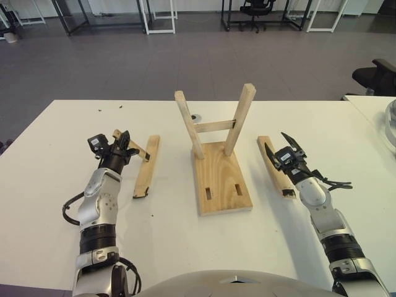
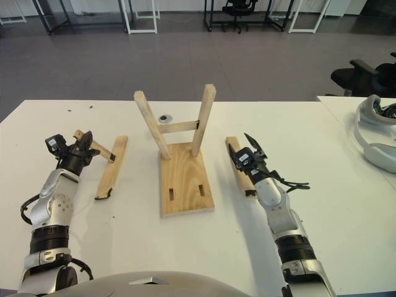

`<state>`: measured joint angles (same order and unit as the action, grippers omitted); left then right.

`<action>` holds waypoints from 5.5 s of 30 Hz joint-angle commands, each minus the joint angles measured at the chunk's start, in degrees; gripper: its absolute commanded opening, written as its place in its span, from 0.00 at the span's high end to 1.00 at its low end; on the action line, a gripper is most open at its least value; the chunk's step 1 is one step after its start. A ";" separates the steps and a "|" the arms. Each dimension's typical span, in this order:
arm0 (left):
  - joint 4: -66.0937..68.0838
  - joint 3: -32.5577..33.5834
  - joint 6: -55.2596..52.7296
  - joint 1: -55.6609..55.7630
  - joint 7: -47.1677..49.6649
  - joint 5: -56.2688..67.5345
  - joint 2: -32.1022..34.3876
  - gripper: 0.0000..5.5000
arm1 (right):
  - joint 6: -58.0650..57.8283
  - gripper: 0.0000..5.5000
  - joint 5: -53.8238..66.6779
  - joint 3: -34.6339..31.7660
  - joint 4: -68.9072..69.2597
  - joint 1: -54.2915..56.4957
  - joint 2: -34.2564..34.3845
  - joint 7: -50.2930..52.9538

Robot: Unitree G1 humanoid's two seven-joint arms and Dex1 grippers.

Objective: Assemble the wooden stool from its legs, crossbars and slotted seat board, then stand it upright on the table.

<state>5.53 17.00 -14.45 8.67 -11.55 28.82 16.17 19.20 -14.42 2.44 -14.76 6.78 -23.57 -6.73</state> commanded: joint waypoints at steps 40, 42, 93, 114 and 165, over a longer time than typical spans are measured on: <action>-13.19 -11.04 -26.85 -10.48 -9.42 -14.02 16.84 0.41 | -0.61 0.46 -2.72 0.78 -1.08 0.12 0.44 3.83; -12.52 -11.42 -26.68 -11.01 -9.61 -14.92 16.60 0.48 | -0.65 0.46 -2.70 0.74 -1.11 0.10 0.40 3.88; -41.71 -25.42 -16.83 0.40 -15.77 -2.56 9.03 0.41 | -54.72 0.81 82.90 -19.19 50.44 -9.77 13.10 6.53; -23.27 -23.11 -7.47 -15.13 -10.68 -18.36 8.43 0.18 | -46.54 0.81 87.25 -28.85 48.78 -17.40 10.46 8.27; -26.44 -26.02 -21.66 -7.80 -13.77 -13.35 0.13 0.18 | -43.52 0.64 48.70 -8.48 49.00 -8.12 1.36 3.61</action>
<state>-21.70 -9.38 -36.79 0.28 -25.73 16.00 15.91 -23.50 33.60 -4.57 32.76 -4.64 -21.60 -2.20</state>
